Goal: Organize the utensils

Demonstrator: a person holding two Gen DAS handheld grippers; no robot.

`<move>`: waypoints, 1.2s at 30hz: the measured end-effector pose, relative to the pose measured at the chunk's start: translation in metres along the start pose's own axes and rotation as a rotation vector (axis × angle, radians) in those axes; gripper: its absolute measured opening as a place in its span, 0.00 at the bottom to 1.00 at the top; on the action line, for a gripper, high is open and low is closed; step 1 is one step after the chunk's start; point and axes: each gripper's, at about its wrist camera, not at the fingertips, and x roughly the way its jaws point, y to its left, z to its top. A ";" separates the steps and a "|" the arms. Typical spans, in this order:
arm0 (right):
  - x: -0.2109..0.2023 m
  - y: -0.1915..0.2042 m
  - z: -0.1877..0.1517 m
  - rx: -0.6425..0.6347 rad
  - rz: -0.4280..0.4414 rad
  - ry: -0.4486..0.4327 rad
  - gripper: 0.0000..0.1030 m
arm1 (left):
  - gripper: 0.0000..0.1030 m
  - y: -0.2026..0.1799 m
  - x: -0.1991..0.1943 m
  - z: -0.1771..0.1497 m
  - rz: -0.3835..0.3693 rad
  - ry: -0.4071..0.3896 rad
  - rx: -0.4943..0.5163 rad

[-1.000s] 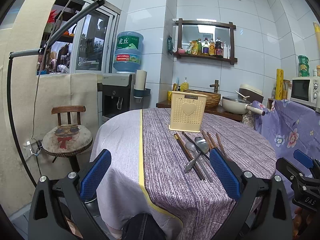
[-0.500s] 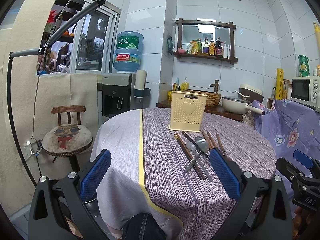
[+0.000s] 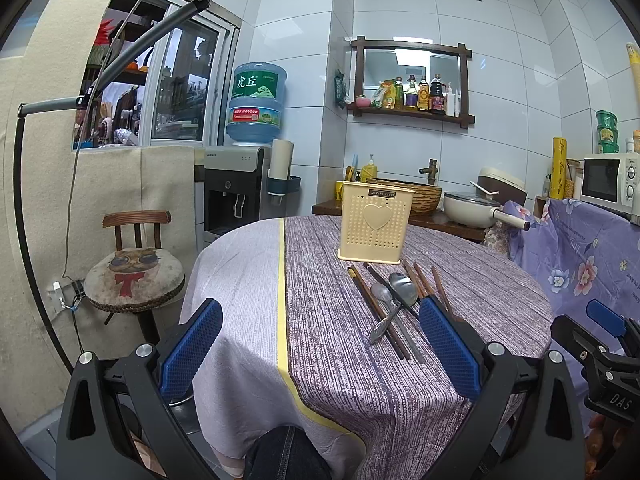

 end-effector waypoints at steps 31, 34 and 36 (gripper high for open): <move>0.002 0.004 -0.003 0.003 0.000 0.004 0.95 | 0.95 0.000 0.000 -0.001 0.000 0.001 0.000; 0.003 0.005 -0.004 0.003 0.001 0.006 0.95 | 0.95 0.000 0.000 -0.001 0.001 0.001 0.000; 0.003 0.005 -0.003 0.003 0.001 0.006 0.95 | 0.95 0.000 0.001 -0.001 0.000 0.001 0.000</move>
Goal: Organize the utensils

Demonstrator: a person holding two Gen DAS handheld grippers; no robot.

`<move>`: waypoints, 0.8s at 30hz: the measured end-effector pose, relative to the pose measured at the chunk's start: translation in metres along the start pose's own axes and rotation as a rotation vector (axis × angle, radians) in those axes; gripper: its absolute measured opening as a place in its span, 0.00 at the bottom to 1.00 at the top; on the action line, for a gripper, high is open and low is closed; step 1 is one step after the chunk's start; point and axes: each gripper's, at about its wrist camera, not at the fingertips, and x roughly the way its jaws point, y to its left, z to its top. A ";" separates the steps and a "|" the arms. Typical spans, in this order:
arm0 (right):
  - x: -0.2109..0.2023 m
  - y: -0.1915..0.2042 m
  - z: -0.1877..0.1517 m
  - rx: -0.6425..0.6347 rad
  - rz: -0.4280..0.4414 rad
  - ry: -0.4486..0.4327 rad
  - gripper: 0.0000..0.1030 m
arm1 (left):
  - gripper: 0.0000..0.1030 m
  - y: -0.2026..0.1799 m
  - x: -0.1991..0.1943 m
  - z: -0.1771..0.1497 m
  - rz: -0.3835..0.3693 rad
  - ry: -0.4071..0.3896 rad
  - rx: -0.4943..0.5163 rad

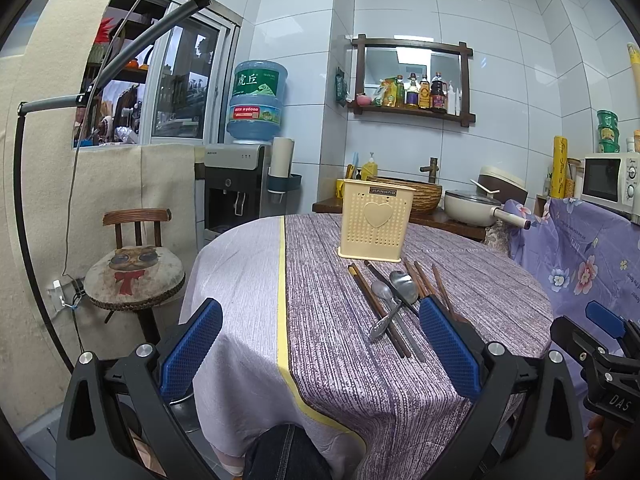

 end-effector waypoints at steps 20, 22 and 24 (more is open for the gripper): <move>0.041 -0.018 -0.004 -0.015 -0.050 0.148 0.95 | 0.95 0.009 0.042 -0.006 -0.033 0.158 0.047; 0.053 -0.023 0.000 -0.018 -0.042 0.178 0.95 | 0.95 0.010 0.047 -0.006 -0.026 0.161 0.064; 0.064 -0.026 0.003 -0.027 -0.045 0.213 0.95 | 0.95 0.010 0.055 -0.005 -0.025 0.185 0.082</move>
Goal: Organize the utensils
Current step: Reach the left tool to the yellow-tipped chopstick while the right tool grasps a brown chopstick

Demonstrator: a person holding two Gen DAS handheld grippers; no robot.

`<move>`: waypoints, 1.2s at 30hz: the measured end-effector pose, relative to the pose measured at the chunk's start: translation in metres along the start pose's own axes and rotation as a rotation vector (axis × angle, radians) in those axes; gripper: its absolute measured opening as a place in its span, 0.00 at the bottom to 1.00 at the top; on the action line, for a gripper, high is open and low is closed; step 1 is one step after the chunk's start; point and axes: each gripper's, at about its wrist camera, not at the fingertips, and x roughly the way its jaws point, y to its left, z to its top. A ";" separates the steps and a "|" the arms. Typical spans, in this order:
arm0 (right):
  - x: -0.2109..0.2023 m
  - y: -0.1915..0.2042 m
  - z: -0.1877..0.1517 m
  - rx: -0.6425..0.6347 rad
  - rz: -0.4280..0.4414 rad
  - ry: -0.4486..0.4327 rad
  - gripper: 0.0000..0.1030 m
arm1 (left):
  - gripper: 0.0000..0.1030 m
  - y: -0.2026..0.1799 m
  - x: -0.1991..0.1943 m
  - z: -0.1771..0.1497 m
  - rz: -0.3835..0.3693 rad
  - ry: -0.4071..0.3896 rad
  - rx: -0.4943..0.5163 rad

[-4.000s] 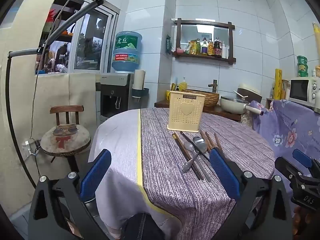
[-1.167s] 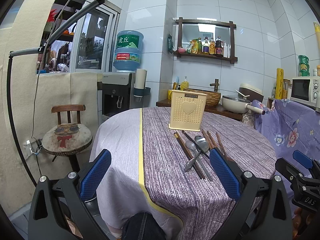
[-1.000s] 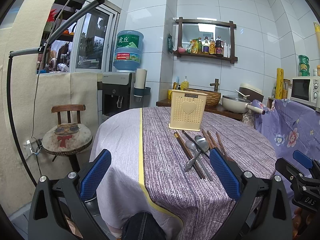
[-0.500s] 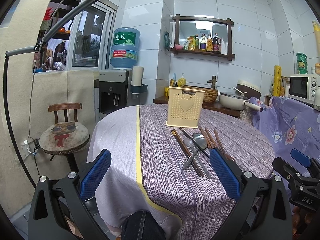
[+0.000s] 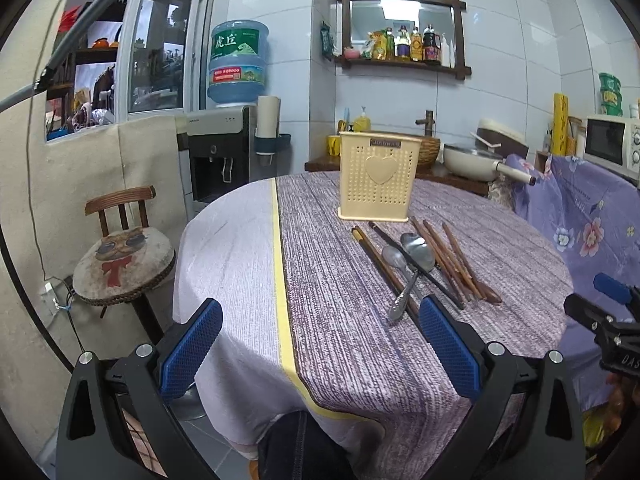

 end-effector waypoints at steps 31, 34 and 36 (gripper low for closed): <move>0.210 -0.039 0.097 0.097 0.006 0.365 0.80 | 0.65 -0.006 0.179 0.079 -0.070 0.405 0.027; 0.228 -0.037 0.105 0.139 -0.004 0.397 0.71 | 0.62 -0.005 0.187 0.085 -0.071 0.420 -0.008; 0.238 -0.033 0.108 0.148 -0.011 0.408 0.69 | 0.62 -0.008 0.191 0.088 -0.068 0.423 -0.008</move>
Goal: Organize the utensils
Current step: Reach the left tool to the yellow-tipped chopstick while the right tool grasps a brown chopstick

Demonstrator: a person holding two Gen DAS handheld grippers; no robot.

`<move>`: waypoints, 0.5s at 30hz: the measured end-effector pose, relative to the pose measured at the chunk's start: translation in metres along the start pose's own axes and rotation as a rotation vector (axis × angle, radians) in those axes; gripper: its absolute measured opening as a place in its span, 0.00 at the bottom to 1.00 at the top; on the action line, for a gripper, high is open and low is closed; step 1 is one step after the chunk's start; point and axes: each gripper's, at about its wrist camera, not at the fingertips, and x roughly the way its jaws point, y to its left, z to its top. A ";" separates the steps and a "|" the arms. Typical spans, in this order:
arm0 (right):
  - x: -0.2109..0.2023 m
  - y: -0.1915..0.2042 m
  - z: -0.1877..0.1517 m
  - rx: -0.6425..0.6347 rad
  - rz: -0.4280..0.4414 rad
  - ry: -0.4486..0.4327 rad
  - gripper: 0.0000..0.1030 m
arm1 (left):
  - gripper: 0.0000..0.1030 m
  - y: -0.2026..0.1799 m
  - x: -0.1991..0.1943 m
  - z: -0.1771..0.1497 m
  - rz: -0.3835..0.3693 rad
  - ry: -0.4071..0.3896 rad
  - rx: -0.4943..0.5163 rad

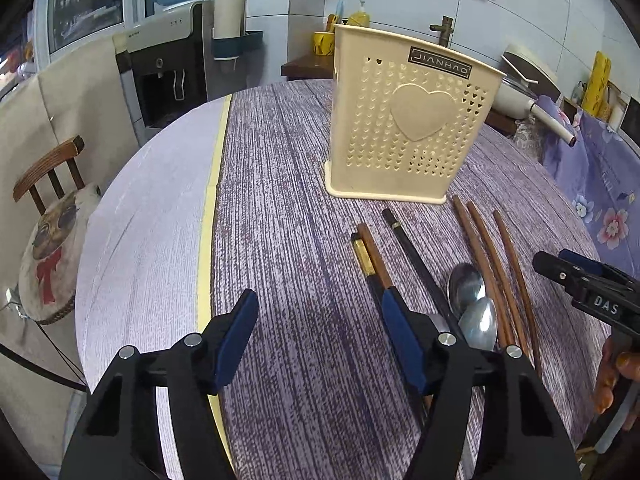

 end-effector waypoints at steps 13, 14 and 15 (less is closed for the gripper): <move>0.013 0.000 0.005 0.042 -0.027 0.008 0.60 | 0.42 -0.022 0.037 0.010 0.023 0.098 0.031; 0.013 0.000 0.005 0.038 -0.028 0.008 0.60 | 0.42 -0.022 0.039 0.009 0.025 0.104 0.032; 0.012 0.001 0.005 0.034 -0.030 0.007 0.60 | 0.42 -0.022 0.041 0.008 0.029 0.111 0.032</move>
